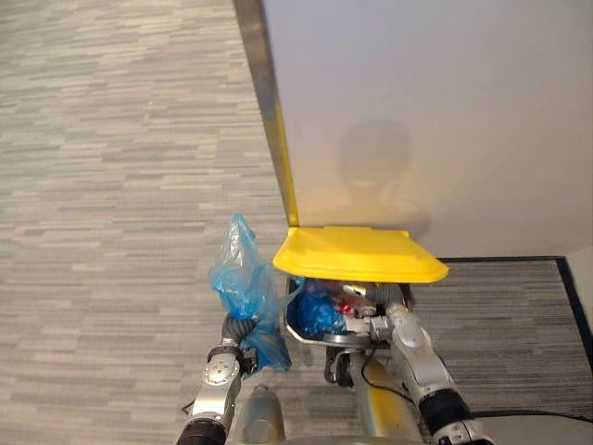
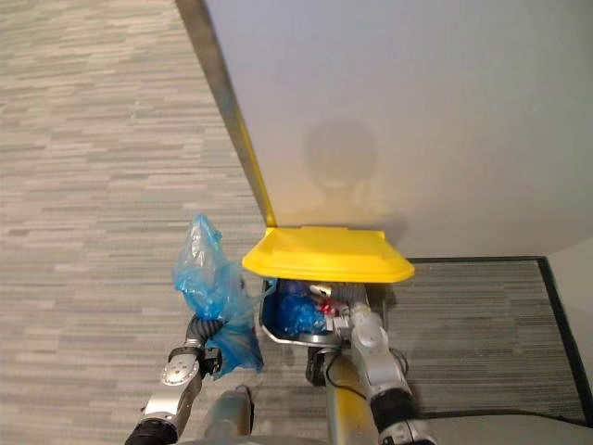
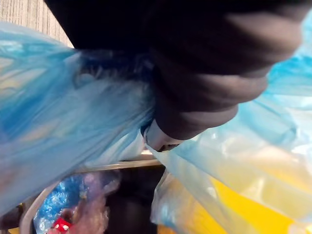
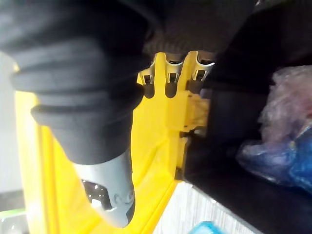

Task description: Gather rubbish on tea table into small bin, then transfer packed bag to large trash can.

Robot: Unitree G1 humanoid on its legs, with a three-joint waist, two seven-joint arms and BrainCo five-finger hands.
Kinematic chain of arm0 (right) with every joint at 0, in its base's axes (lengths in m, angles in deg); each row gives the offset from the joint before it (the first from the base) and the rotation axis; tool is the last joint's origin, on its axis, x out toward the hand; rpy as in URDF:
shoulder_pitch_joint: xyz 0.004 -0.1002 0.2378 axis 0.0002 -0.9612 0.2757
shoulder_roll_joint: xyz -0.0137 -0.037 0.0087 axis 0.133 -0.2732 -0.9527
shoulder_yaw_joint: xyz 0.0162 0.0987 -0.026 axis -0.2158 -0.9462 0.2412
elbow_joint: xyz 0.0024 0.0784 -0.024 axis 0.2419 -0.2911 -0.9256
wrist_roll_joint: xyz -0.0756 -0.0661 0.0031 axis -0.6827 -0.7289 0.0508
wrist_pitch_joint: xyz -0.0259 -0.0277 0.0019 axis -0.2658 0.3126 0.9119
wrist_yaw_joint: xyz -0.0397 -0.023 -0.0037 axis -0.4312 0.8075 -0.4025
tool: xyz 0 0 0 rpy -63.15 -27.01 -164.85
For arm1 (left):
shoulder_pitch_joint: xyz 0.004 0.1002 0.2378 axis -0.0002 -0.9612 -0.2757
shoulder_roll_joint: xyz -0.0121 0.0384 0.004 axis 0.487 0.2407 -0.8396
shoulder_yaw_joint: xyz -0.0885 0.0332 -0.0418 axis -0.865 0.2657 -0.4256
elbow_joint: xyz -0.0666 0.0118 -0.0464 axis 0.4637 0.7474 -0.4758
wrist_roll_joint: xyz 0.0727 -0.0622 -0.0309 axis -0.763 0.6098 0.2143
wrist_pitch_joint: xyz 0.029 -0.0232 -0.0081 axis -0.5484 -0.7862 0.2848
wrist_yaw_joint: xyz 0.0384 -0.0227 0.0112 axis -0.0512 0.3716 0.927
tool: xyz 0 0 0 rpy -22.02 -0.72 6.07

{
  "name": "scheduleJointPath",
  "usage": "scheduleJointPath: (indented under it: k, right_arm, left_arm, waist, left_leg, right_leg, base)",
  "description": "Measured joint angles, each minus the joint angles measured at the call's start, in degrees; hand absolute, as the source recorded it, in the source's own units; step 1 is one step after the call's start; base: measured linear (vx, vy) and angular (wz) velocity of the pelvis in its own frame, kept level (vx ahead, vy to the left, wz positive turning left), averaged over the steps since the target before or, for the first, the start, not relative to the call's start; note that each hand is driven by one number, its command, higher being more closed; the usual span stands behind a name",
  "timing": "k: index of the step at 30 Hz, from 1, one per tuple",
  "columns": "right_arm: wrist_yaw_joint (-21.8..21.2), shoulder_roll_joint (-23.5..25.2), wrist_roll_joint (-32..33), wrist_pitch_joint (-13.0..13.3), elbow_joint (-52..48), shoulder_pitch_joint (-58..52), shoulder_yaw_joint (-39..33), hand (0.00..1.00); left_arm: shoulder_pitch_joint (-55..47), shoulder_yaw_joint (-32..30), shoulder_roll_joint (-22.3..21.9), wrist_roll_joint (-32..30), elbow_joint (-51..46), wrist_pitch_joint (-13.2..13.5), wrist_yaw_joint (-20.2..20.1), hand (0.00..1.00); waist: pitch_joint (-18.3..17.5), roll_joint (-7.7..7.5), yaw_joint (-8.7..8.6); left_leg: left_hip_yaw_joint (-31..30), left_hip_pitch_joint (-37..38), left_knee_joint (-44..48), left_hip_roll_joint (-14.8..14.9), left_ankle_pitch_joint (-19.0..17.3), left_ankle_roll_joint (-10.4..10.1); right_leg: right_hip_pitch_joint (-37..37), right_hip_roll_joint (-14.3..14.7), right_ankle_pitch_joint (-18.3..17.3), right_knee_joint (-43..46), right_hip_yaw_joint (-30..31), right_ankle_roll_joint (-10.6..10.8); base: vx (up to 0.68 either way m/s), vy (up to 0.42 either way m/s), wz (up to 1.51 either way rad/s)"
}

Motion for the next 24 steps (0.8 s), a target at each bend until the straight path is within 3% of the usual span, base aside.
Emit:
scheduleJointPath:
  k: [3, 7, 9, 11, 13, 19, 21, 24]
  right_arm:
    - [0.62, -2.6, 0.14, -0.02, 0.0, 6.04, 0.81, 0.0]
    - [1.65, -10.38, 1.47, -0.03, 1.08, 14.93, 0.13, 0.0]
    - [2.1, -12.11, 1.83, -0.08, 3.1, 18.17, -1.62, 0.0]
    - [2.08, -14.06, 2.29, -0.08, 5.26, 20.79, -2.06, 0.0]
    - [2.08, -15.17, 2.7, -0.11, 7.51, 23.07, -2.32, 0.0]
    - [1.94, -17.12, 3.76, -0.7, 13.14, 28.23, -1.09, 0.0]
    - [1.85, -17.92, 3.76, -0.71, 13.67, 29.23, -0.71, 0.0]
    - [1.68, -18.88, 3.75, -0.78, 16.48, 31.26, -0.21, 0.0]
  left_arm:
    - [0.32, 0.12, 0.3, 1.15, -0.95, 0.86, 0.66, 1.0]
    - [3.66, 0.82, 1.75, 3.52, -1.31, 1.48, 1.27, 1.0]
    - [5.13, 1.42, 2.55, 4.31, -1.33, 1.48, 1.26, 1.0]
    - [6.97, 2.08, 3.45, 4.6, -1.51, 1.61, 1.24, 1.0]
    - [8.18, 2.07, 3.97, 5.01, -1.54, 2.1, 1.25, 1.0]
    - [8.99, 2.43, 6.77, 5.6, -1.67, 2.7, 1.11, 1.0]
    - [8.95, 2.51, 7.6, 6.49, -1.76, 2.7, 0.98, 1.0]
    - [8.66, 3.8, 8.82, 6.69, -2.81, 2.7, 0.85, 1.0]
  waist:
    - [0.63, -0.43, 0.54]
    - [1.77, -1.12, 1.57]
    - [2.09, -1.45, 1.36]
    - [2.92, -2.69, 1.22]
    - [3.41, -3.15, 0.21]
    - [4.75, -3.71, -0.15]
    - [5.15, -3.59, -0.39]
    - [5.35, -3.45, -0.37]
  left_leg:
    - [-1.87, -0.98, -2.8, -0.21, 1.14, 0.09]
    - [-4.98, -1.68, -7.48, -0.1, 6.38, -2.21]
    - [-5.51, -3.09, -5.11, -0.43, 6.15, -2.58]
    - [-6.59, -4.22, -2.59, -2.28, 6.12, -2.63]
    - [-6.61, -4.78, -1.96, -3.44, 6.08, -2.57]
    - [-6.24, -4.44, -3.62, -4.32, 4.44, -0.86]
    - [-6.9, -4.44, -4.04, -4.5, 4.46, -0.73]
    - [-7.54, -3.7, -4.94, -4.07, 4.79, -1.28]
  right_leg:
    - [-0.52, -0.06, 2.08, -2.65, -0.56, -0.31]
    - [-1.93, -0.79, 1.77, -3.21, -3.66, -1.43]
    - [-1.96, -1.14, 1.94, -4.02, -5.08, -2.41]
    - [-1.94, -2.02, 2.26, -4.71, -5.66, -2.92]
    - [-1.88, -2.74, 2.84, -5.78, -6.47, -3.66]
    - [-1.79, -3.32, 4.29, -6.07, -5.18, -1.44]
    - [-1.57, -2.42, 5.08, -6.95, -3.64, -0.26]
    - [-0.73, -1.49, 5.13, -8.02, -3.81, -0.28]
  base:
    - [-0.05, -0.044, 0.21]
    - [0.04, -0.124, 0.37]
    - [0.03, -0.076, 0.35]
    - [0.0, -0.042, 0.35]
    - [-0.01, -0.008, 0.33]
    - [-0.07, 0.031, 0.01]
    - [-0.06, -0.005, 0.07]
    - [-0.01, -0.036, 0.02]
